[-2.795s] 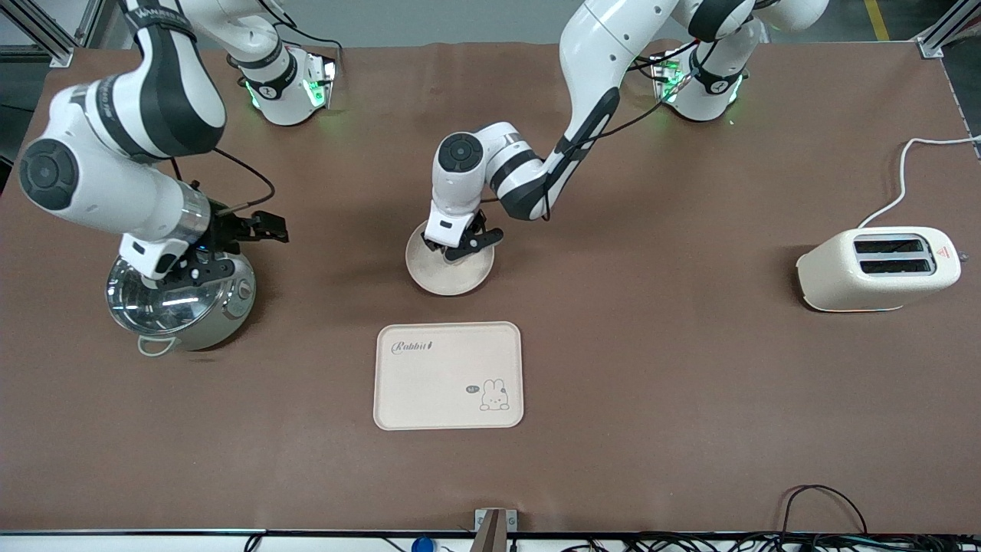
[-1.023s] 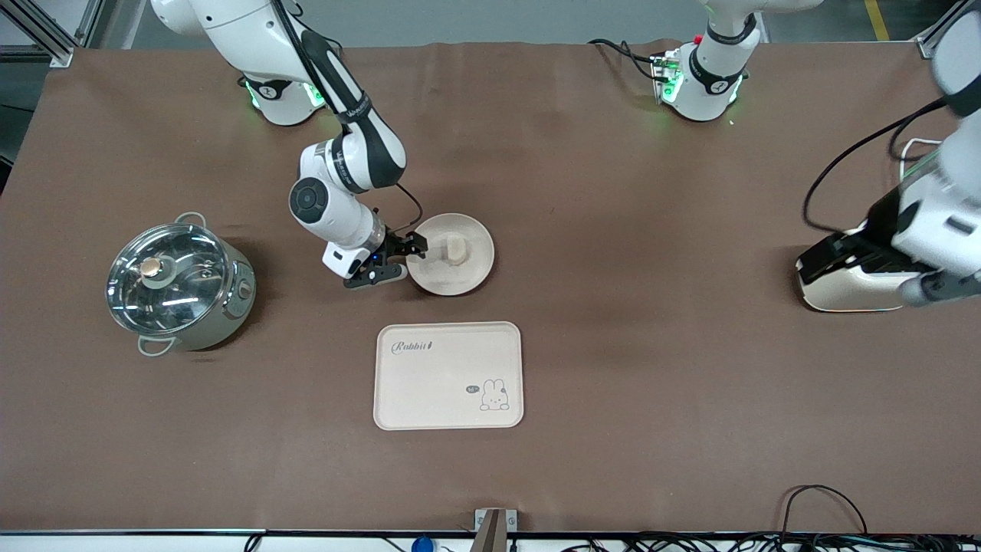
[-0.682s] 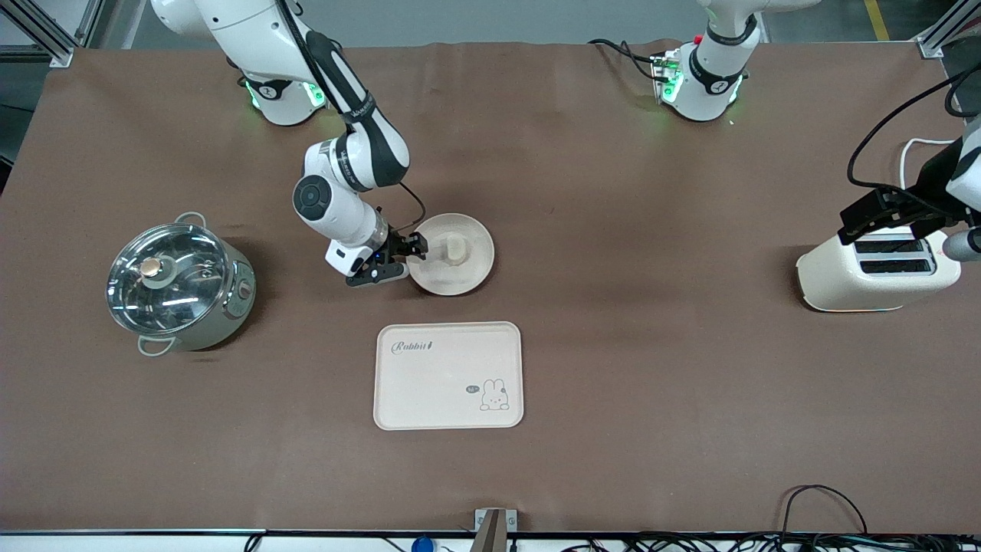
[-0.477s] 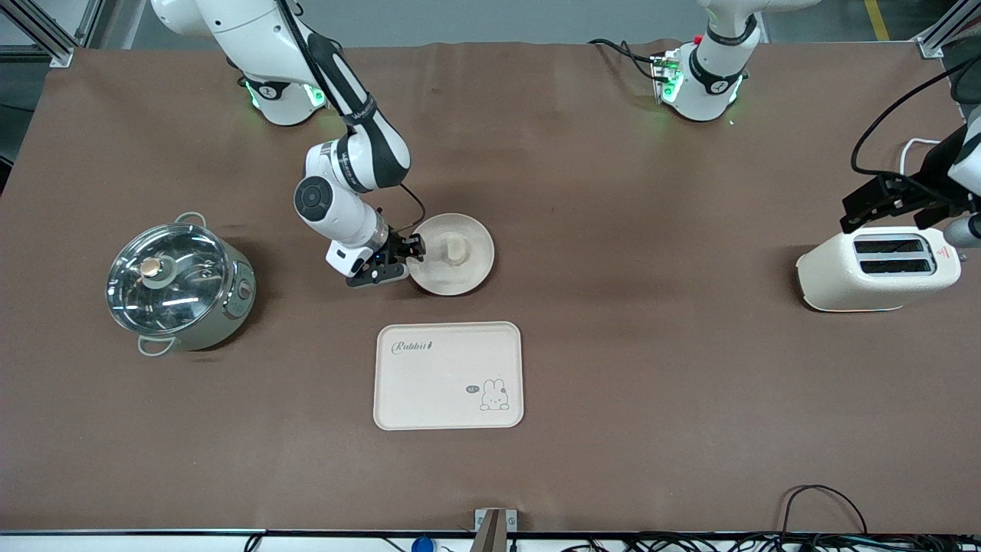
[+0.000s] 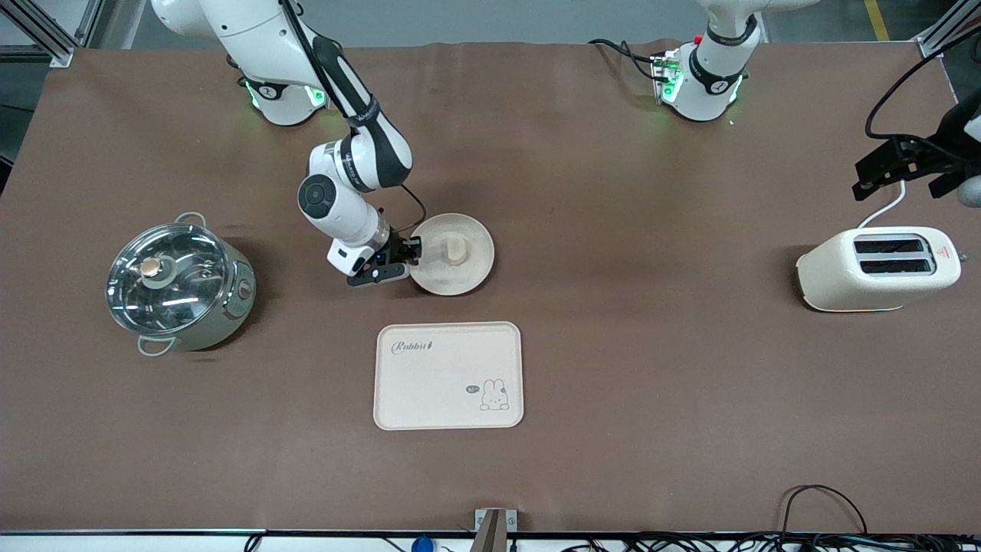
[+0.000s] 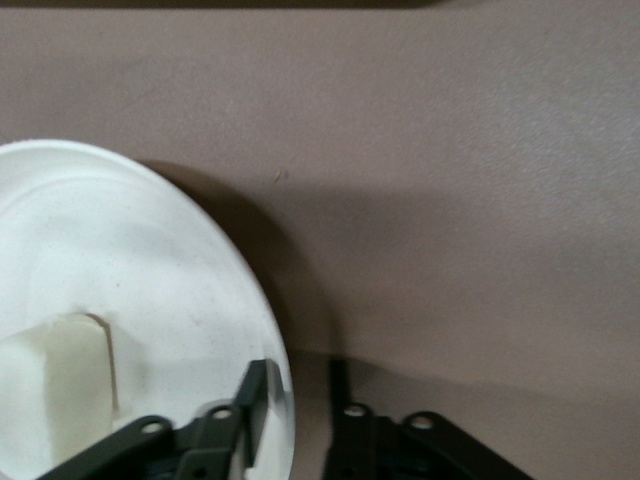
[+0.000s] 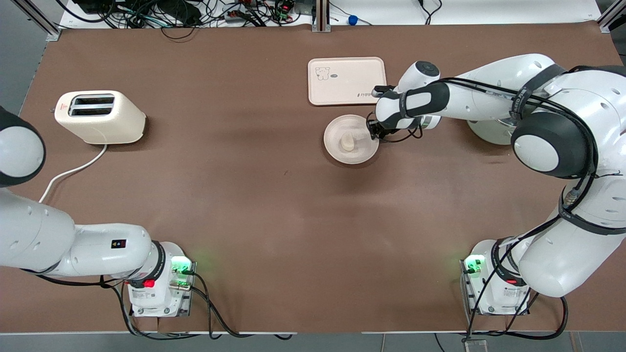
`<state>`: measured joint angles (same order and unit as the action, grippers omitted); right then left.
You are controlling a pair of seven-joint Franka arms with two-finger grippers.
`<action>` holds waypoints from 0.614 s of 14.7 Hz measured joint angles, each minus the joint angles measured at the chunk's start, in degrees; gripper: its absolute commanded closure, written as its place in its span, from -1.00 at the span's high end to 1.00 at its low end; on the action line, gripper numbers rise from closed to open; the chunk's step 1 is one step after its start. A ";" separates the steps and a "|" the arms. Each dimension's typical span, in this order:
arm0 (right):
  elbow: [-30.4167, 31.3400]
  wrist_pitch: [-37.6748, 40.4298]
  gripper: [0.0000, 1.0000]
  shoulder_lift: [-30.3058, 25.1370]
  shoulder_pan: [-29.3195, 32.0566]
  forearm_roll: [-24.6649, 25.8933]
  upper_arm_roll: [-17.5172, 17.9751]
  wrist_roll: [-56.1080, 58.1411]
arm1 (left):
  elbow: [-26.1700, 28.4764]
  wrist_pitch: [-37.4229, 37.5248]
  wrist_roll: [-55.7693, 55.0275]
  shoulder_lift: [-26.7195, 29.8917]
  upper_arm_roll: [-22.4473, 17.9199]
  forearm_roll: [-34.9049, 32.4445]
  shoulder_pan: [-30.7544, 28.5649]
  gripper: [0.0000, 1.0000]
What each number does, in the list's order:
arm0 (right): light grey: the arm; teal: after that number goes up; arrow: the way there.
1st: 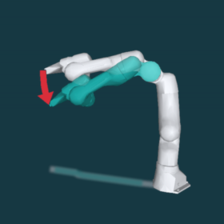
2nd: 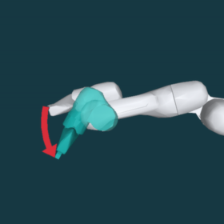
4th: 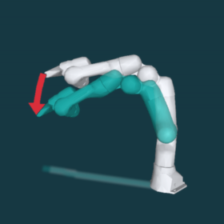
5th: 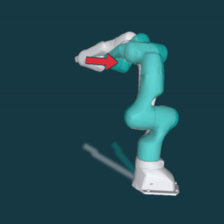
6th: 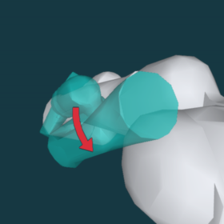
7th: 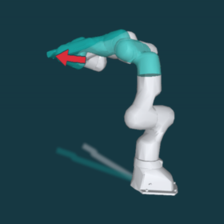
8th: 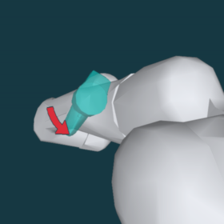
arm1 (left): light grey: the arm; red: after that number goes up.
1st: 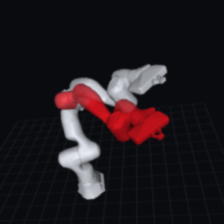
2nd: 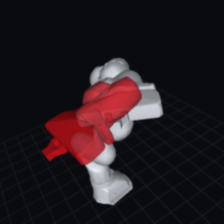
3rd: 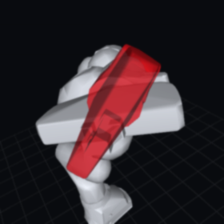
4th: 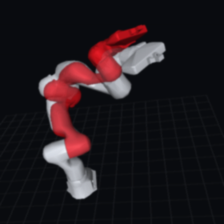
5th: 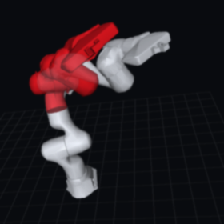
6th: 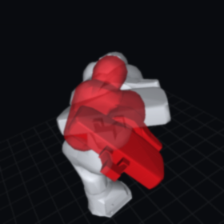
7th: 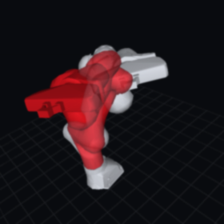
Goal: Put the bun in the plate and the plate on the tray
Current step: 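Grasp the plate rim with the right gripper while the left retracts, then slide the plate with the right gripper onto the bear tray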
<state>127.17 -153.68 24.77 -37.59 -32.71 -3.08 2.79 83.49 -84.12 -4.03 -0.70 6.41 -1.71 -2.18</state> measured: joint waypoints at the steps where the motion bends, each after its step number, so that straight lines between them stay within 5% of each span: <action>1: -0.04 -0.24 -0.99 -0.16 -0.20 -0.16 0.00 -0.07 | 0.75 0.04 0.02 0.57 0.01 0.00 0.07 1.00; 9: -0.45 0.69 -1.00 -0.67 -0.44 -6.91 0.25 -0.06 | 2.63 0.55 0.05 2.04 -1.88 0.00 2.44 1.00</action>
<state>126.72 -152.99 24.09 -38.02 -39.61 -2.83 2.73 86.12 -83.57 -3.99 1.34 4.53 -1.71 0.26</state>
